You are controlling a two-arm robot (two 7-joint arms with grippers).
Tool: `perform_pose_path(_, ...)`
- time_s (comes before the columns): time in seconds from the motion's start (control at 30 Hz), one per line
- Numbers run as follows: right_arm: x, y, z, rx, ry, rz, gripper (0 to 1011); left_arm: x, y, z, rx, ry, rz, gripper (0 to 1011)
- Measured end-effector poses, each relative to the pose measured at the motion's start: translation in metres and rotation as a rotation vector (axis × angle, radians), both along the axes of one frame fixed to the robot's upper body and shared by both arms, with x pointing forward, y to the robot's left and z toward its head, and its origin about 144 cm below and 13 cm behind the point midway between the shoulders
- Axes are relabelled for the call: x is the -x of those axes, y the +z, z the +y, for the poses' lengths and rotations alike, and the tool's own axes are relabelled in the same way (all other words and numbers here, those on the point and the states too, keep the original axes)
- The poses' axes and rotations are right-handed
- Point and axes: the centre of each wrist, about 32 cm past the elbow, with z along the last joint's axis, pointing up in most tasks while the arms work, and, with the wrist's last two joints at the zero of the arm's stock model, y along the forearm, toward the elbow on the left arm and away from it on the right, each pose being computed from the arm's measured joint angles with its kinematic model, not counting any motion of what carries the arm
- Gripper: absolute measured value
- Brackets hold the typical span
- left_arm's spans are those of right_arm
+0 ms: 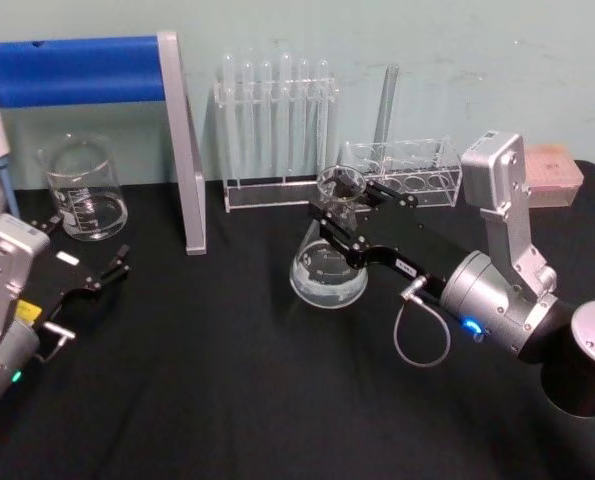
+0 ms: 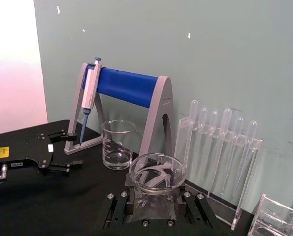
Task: Grasp the erlenmeyer flask with one hand, shake it three times, then place it back.
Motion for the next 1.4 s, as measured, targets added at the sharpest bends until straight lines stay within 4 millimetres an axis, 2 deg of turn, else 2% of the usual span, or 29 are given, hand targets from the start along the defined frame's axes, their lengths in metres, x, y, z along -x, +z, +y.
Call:
perform_pose_path(0.73,0.000,-0.001,0.005,-0.001,0.021,0.008,450,0.000,0.000,0.000,0.000,0.000,0.000,1001)
perform_pose_path(1.4,0.017,-0.003,0.054,-0.010,0.248,0.027,450,0.000,0.000,0.000,0.000,0.000,0.000,1001)
